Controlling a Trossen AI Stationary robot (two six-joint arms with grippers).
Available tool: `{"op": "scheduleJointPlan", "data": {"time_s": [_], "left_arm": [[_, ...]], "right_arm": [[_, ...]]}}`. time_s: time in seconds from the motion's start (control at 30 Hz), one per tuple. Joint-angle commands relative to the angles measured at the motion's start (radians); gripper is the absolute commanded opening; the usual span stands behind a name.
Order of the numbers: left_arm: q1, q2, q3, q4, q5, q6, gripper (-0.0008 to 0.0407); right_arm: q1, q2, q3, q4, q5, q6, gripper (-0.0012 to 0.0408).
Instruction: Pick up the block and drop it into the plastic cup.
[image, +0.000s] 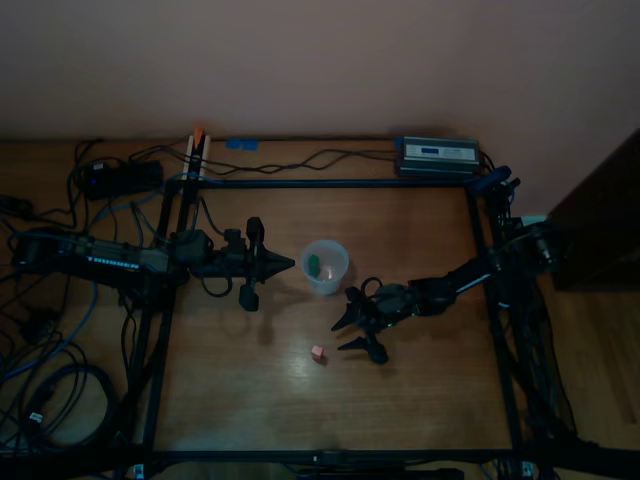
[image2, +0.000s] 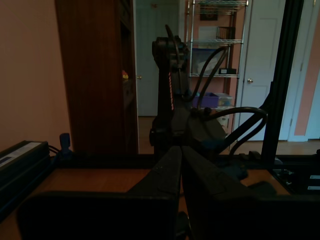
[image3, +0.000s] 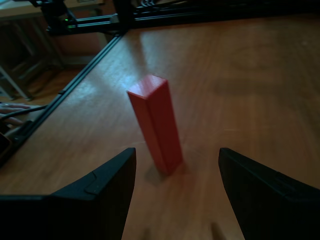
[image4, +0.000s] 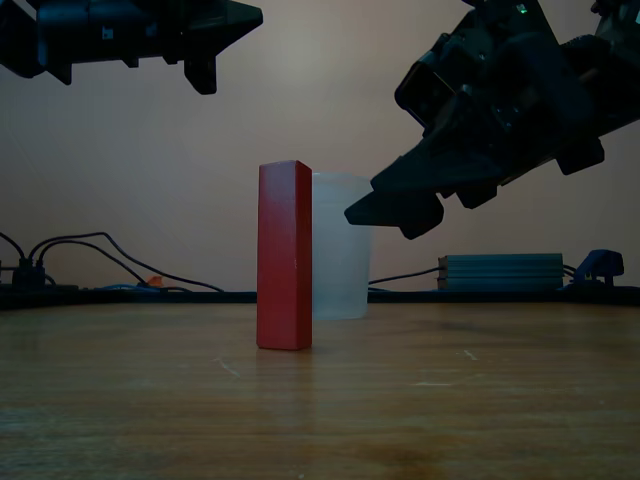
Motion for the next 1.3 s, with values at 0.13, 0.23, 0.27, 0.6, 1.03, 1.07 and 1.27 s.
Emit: {"op": "scheduleJointPlan", "data": {"time_s": [0.13, 0.23, 0.27, 0.6, 1.03, 1.07, 1.27], "left_arm": [[0.000, 0.000, 0.000, 0.000, 0.000, 0.000, 0.0000], [0.000, 0.000, 0.000, 0.000, 0.000, 0.000, 0.0000], [0.000, 0.000, 0.000, 0.001, 0.000, 0.000, 0.0000], [0.000, 0.000, 0.000, 0.000, 0.000, 0.000, 0.0000], [0.000, 0.000, 0.000, 0.000, 0.000, 0.000, 0.0000], [0.000, 0.000, 0.000, 0.000, 0.000, 0.000, 0.0000], [0.000, 0.000, 0.000, 0.000, 0.000, 0.000, 0.0000]], "right_arm": [[0.018, 0.029, 0.035, -0.003, -0.011, 0.008, 0.0237], [0.022, 0.027, 0.041, -0.004, -0.010, 0.008, 0.0253], [0.022, 0.027, 0.042, -0.006, -0.011, 0.007, 0.0258], [0.023, 0.036, 0.070, -0.040, 0.000, -0.058, 0.0268], [0.031, 0.106, 0.153, -0.100, 0.011, -0.131, 0.0258], [0.031, 0.109, 0.156, -0.099, 0.011, -0.131, 0.0258], [0.031, 0.108, 0.165, -0.102, 0.012, -0.152, 0.0258]]}}
